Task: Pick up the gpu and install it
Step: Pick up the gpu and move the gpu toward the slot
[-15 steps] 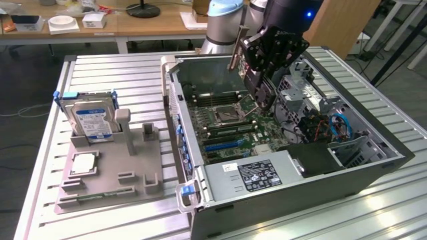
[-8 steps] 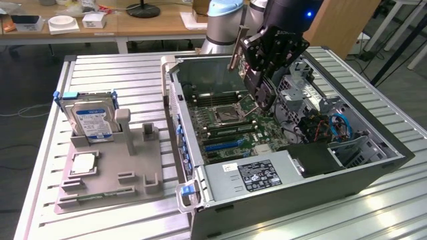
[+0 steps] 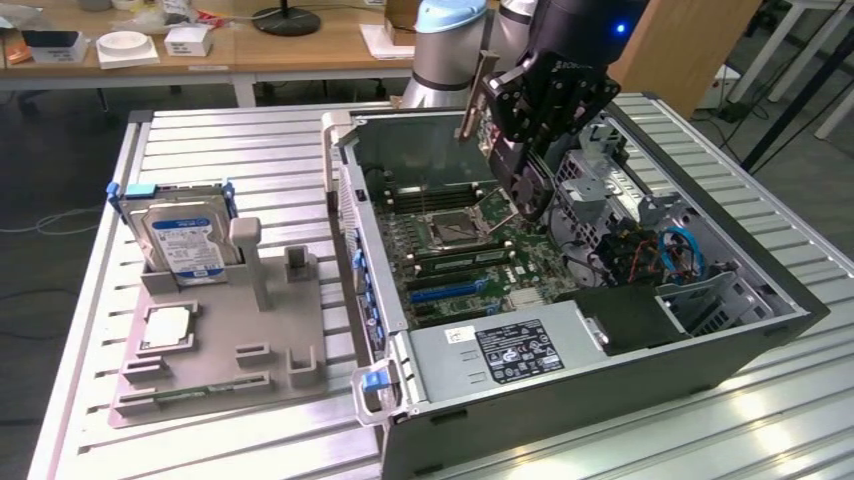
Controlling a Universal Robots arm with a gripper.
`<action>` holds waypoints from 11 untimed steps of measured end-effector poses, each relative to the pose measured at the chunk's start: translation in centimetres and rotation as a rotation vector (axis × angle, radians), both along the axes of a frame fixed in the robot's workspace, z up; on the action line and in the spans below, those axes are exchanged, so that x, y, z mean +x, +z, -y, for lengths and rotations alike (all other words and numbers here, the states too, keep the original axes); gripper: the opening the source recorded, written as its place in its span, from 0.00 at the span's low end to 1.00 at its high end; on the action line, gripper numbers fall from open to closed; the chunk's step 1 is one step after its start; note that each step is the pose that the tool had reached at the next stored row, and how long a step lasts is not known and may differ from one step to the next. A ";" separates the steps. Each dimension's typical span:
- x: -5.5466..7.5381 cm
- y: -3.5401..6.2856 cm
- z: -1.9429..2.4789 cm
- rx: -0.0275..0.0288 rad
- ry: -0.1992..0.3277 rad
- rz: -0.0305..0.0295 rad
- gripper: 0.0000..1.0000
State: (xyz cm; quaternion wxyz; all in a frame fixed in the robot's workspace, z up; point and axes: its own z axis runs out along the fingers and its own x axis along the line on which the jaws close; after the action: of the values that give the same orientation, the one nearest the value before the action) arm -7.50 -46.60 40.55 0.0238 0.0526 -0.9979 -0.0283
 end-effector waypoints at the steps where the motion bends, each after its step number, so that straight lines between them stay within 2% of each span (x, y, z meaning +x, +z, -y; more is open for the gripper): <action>1: 0.0 0.00 0.00 0.0001 0.000 0.0000 0.26; 11: 0.1 0.00 0.00 0.0007 0.001 0.0000 0.26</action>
State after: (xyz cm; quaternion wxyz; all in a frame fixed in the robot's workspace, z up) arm -7.40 -46.60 40.55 0.0237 0.0532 -0.9979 -0.0286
